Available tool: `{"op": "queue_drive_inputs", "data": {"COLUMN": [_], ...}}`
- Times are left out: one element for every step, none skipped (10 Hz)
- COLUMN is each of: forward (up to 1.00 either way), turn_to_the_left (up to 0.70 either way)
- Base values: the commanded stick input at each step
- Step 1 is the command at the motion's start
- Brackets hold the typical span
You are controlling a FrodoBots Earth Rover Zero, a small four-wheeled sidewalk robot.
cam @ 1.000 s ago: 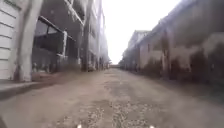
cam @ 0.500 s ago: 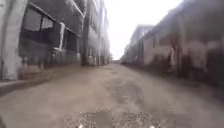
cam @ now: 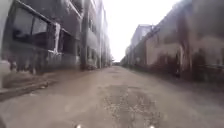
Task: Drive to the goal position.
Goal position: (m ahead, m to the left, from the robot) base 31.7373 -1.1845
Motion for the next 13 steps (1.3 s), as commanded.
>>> {"op": "queue_drive_inputs", "data": {"forward": [1.00, 1.00, 1.00, 1.00, 1.00, 1.00, 1.00, 1.00, 1.00, 1.00, 1.00, 1.00, 1.00], "turn_to_the_left": [0.02, 0.02, -0.14, -0.38, -0.18, 0.02, 0.02, 0.02, 0.02, 0.02, 0.02, 0.02, 0.02]}}
